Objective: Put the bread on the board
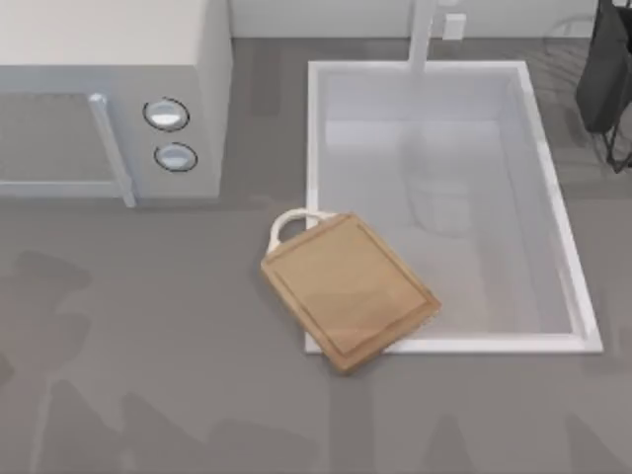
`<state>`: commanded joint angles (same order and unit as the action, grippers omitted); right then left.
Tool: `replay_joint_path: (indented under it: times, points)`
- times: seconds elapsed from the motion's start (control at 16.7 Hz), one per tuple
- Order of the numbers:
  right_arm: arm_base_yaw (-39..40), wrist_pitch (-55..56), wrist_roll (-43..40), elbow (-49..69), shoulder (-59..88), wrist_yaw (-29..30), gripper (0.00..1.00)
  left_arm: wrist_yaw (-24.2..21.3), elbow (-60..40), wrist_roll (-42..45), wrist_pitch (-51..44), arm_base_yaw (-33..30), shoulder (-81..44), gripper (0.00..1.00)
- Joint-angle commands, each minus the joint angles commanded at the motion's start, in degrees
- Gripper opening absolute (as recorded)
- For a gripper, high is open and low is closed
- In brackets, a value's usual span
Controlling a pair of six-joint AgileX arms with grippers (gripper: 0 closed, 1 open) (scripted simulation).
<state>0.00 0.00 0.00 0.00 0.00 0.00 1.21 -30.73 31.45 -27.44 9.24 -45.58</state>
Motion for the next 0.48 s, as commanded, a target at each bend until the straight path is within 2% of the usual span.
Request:
replay_joint_path:
  times: [0.18, 0.48]
  points:
    - [0.0, 0.0, 0.0, 0.0, 0.0, 0.0, 1.0, -0.6, -5.63, 5.82, -6.95, 1.94, -11.66, 1.0]
    - [0.0, 0.0, 0.0, 0.0, 0.0, 0.0, 1.0, -0.14, -18.95, 20.9, -20.59, 5.36, -34.82, 1.0]
